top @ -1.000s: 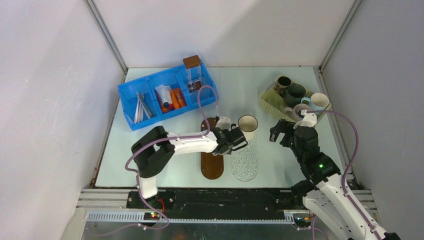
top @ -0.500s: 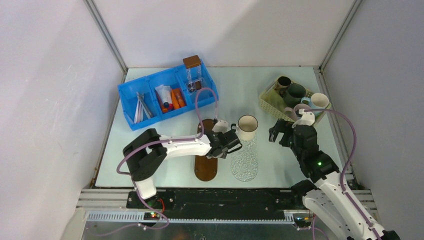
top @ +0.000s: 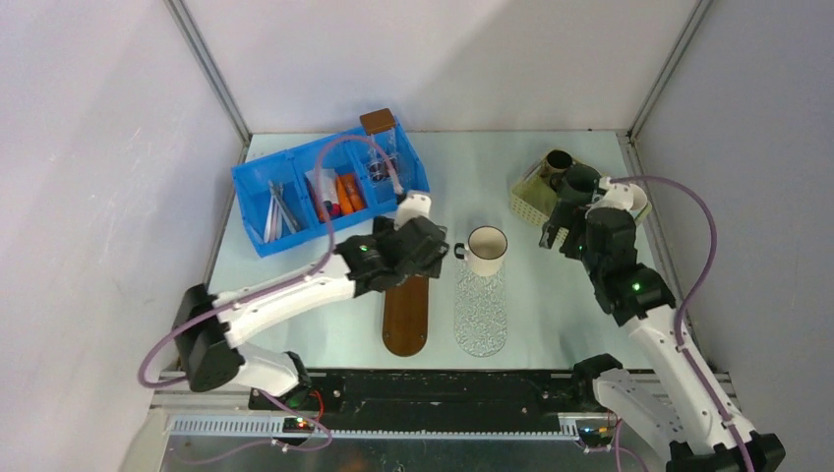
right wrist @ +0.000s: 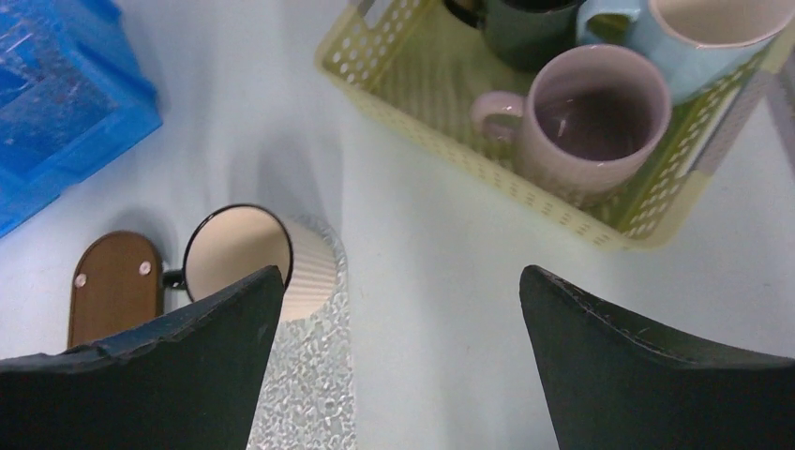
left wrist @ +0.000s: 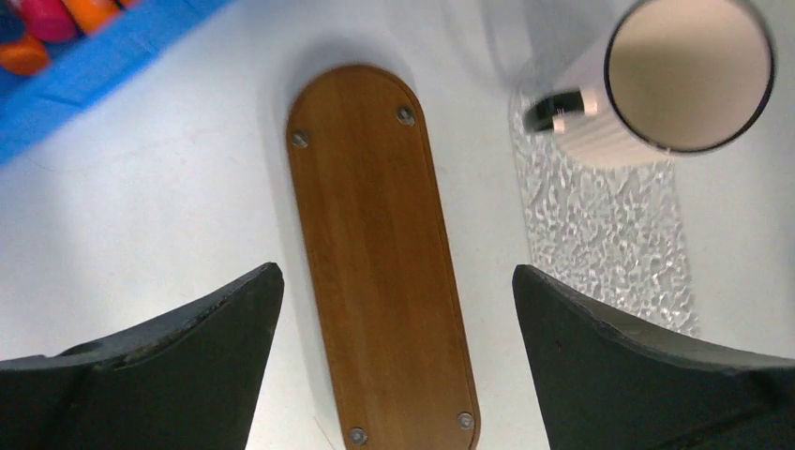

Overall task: Prepare toiletry sets of a toothbrush and toothpaste on the tray
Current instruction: Move the tray to the center of the board, then pick up the cup from the storage box, then place the cup on the tray.

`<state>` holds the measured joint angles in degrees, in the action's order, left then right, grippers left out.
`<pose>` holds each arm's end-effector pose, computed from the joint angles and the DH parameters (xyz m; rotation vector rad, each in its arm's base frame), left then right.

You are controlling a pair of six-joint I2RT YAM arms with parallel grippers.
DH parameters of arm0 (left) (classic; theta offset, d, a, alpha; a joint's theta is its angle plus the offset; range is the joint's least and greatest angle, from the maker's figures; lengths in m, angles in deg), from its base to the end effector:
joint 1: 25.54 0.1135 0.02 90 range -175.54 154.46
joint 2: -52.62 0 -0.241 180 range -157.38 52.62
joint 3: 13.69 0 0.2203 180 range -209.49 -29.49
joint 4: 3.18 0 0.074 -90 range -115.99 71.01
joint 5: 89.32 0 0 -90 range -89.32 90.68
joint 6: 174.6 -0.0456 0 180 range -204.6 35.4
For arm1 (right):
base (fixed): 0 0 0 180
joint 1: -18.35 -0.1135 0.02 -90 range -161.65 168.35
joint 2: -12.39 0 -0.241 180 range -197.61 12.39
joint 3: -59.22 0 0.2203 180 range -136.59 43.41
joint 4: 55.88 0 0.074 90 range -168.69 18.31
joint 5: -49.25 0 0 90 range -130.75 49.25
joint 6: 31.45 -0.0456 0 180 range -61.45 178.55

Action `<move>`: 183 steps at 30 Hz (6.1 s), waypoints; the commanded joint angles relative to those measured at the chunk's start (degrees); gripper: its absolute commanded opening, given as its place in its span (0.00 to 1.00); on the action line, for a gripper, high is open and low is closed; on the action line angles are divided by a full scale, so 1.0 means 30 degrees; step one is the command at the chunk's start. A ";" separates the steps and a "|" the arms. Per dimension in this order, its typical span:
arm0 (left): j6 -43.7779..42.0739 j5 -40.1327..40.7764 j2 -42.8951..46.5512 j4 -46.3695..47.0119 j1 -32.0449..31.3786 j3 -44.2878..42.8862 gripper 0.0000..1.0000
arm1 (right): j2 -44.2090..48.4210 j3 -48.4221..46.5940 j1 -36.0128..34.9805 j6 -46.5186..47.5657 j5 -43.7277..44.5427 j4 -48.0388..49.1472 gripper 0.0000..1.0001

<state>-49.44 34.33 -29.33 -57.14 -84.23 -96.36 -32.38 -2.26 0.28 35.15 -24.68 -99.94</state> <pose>0.1637 -0.2206 0.2652 0.2417 2.2895 -0.0829 0.1603 0.0390 0.2924 0.2679 2.0144 0.1690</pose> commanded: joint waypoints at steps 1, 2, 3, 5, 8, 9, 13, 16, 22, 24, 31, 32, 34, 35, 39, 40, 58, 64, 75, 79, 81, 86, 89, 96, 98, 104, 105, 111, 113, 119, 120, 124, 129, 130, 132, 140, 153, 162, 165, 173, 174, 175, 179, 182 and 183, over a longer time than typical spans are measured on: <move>-0.2133 -0.0962 0.2997 -0.0023 0.1762 -0.0320 1.00 | -0.1986 -0.2595 0.0854 0.0714 0.0928 -0.1541 0.99; -0.2775 -0.1109 0.3365 -0.0098 0.2378 -0.0338 1.00 | -0.2714 -0.3242 0.1060 0.0938 0.0981 -0.1673 0.99; -0.3145 -0.1167 0.4125 -0.0265 0.2710 -0.0396 1.00 | -0.3408 -0.3516 0.1183 0.1043 0.1016 -0.1888 0.99; -0.4202 -0.1303 0.5203 -0.0449 0.3696 -0.0500 1.00 | -0.4304 -0.4546 0.1830 0.1290 0.0840 -0.2082 0.99; -0.5662 -0.1745 0.6502 -0.0359 0.5574 -0.0658 1.00 | -0.5512 -0.5401 0.2771 0.1417 0.0579 -0.2083 0.99; -0.5922 -0.1822 0.7070 -0.0110 0.5963 -0.0622 1.00 | -0.6173 -0.5782 0.3239 0.1384 0.0615 -0.2108 0.99; -0.7372 -0.1538 0.8535 0.0824 0.7991 0.0033 1.00 | -0.8374 -0.6710 0.4755 0.1074 0.0237 -0.2150 0.97; -0.7805 -0.1050 0.9349 0.1778 0.8612 0.1073 1.00 | -0.9802 -0.7053 0.6078 0.0729 -0.0613 -0.2193 0.93; -0.8213 -0.0762 1.1272 0.3304 0.9335 0.2731 1.00 | -1.2446 -0.7452 0.8283 0.1331 -0.1422 -0.1477 0.89; -0.8366 -0.0769 1.1703 0.3784 0.9457 0.3197 1.00 | -1.3419 -0.7610 0.9138 0.1468 -0.1435 -0.1037 0.86; -0.8737 -0.0397 1.2177 0.4269 0.9643 0.3974 1.00 | -1.5360 -0.7801 1.0198 0.2618 -0.2904 0.0651 0.65; -0.8791 -0.0367 1.2187 0.4314 0.9653 0.4037 1.00 | -1.5762 -0.7876 1.0340 0.2703 -0.3060 0.0712 0.64; -0.8837 -0.0240 1.2162 0.4416 0.9684 0.4152 1.00 | -1.6351 -0.8088 1.0571 0.2837 -0.3548 0.0803 0.60; -0.8857 -0.0220 1.2152 0.4475 0.9727 0.4183 1.00 | -1.6563 -0.8151 1.0626 0.2916 -0.3706 0.0921 0.56; -0.8996 -0.0050 1.2104 0.4556 0.9791 0.4306 1.00 | -1.7419 -0.8377 1.0728 0.3362 -0.4262 0.1370 0.39; -0.9031 -0.0031 1.2108 0.4579 0.9827 0.4333 1.00 | -1.7690 -0.8365 1.0750 0.3445 -0.4162 0.1409 0.35; -0.9287 0.0201 1.1923 0.5019 0.9985 0.4821 1.00 | -1.6405 -0.8358 1.0490 0.4223 -0.4063 0.1234 0.00; -0.9282 0.0237 1.1917 0.4976 0.9986 0.4910 1.00 | -1.4371 -0.8334 0.9222 0.4172 -0.3250 0.0872 0.00; -0.9342 -0.0021 1.1610 0.4882 1.0009 0.4903 1.00 | -1.0950 -0.8332 0.6640 0.2576 -0.1528 -0.0853 0.00; -0.9356 0.0336 1.1639 0.4900 1.0015 0.4914 1.00 | -0.9629 -0.8317 0.4680 0.1897 -0.0734 -0.2089 0.00; -0.9435 0.0615 1.1740 0.4958 1.0015 0.4979 1.00 | -0.9077 -0.8205 0.3993 0.1620 -0.0591 -0.2638 0.00; -0.9609 0.1008 1.1982 0.5229 1.0064 0.5232 1.00 | -0.7683 -0.7425 0.2349 0.0654 -0.0160 -0.3595 0.00; -0.9588 0.1416 1.1844 0.5248 1.0141 0.5242 1.00 | -0.6670 -0.6377 0.1112 -0.0188 0.0411 -0.3859 0.00; -0.9438 0.1974 1.1774 0.5212 1.0318 0.5242 1.00 | -0.5013 -0.4411 -0.1485 -0.1874 0.0879 -0.4729 0.00; -0.9449 0.2166 1.1898 0.5290 1.0357 0.5280 1.00 | -0.4688 -0.3611 -0.2289 -0.2644 0.1075 -0.4817 0.00; -0.9529 0.2707 1.2333 0.5668 1.0424 0.5627 1.00 | -0.3989 -0.1885 -0.4333 -0.4179 0.1369 -0.4333 0.00; -0.9545 0.2782 1.2358 0.5718 1.0447 0.5668 1.00 | -0.4064 -0.1739 -0.4756 -0.4328 0.1375 -0.4179 0.00; -0.9556 0.3041 1.2276 0.5772 1.0461 0.5728 1.00 | -0.5133 -0.0881 -0.6597 -0.4260 0.1320 -0.2651 0.00; -0.9603 0.3160 1.2301 0.5818 1.0481 0.5751 1.00 | -0.5472 -0.0684 -0.6835 -0.4035 0.1317 -0.2053 0.00; -0.9652 0.3256 1.2266 0.5936 1.0484 0.5868 1.00 | -0.6231 -0.0266 -0.7039 -0.2913 0.1063 -0.0422 0.00; -0.9664 0.3249 1.2248 0.5946 1.0498 0.5858 1.00 | -0.6346 -0.0226 -0.7095 -0.2757 0.1031 -0.0045 0.00; -0.9666 0.3256 1.2187 0.5957 1.0513 0.5870 1.00 | -0.6633 0.0091 -0.7216 -0.1959 0.0977 0.0890 0.00; -0.9667 0.3256 1.2121 0.5992 1.0542 0.5855 1.00 | -0.7021 0.0543 -0.7300 -0.1475 0.1065 0.1796 0.00; -0.9668 0.3256 1.2100 0.5997 1.0542 0.5870 1.00 | -0.7093 0.0626 -0.7358 -0.1448 0.1076 0.1974 0.00; -0.9668 0.3253 1.2096 0.5981 1.0570 0.5882 1.00 | -0.7306 0.0724 -0.7465 -0.1472 0.1185 0.2155 0.00; -0.9697 0.3235 1.2014 0.6009 1.0622 0.5900 1.00 | -0.8060 0.1158 -0.7813 -0.2115 0.1736 0.2680 0.00; -0.9696 0.3206 1.1971 0.5979 1.0659 0.5884 1.00 | -0.8666 0.1278 -0.8379 -0.3549 0.3197 0.1968 0.00; -0.9675 0.3191 1.1962 0.5972 1.0659 0.5892 1.00 | -0.8758 0.1282 -0.8618 -0.3984 0.3295 0.1707 0.15; -0.9697 0.3198 1.1960 0.5966 1.0659 0.5884 1.00 | -0.8752 0.1278 -0.8665 -0.4123 0.3184 0.1614 0.21; -0.9695 0.3195 1.1966 0.5942 1.0678 0.5856 1.00 | -0.8294 0.0949 -0.8685 -0.4599 0.2981 0.0786 0.30; -0.9704 0.3197 1.1981 0.5946 1.0683 0.5855 1.00 | -0.8165 0.0786 -0.8663 -0.4640 0.2842 0.0663 0.30; -0.9686 0.3197 1.2006 0.5934 1.0687 0.5840 1.00 | -0.8090 0.0664 -0.8674 -0.4686 0.2770 0.0519 0.30; -0.9697 0.3198 1.2018 0.5930 1.0689 0.5826 1.00 | -0.7593 0.0452 -0.8683 -0.4797 0.2413 0.0315 0.31; -0.9683 0.3169 1.2028 0.5928 1.0714 0.5829 1.00 | -0.7510 0.0401 -0.8684 -0.4756 0.2337 0.0297 0.32; -0.9690 0.3169 1.2025 0.5908 1.0717 0.5827 1.00 | -0.7543 0.0377 -0.8685 -0.4744 0.2256 0.0333 0.32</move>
<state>-77.62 42.59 6.49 -40.90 -52.69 -78.92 -56.25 1.43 -25.46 22.06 -17.70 -99.07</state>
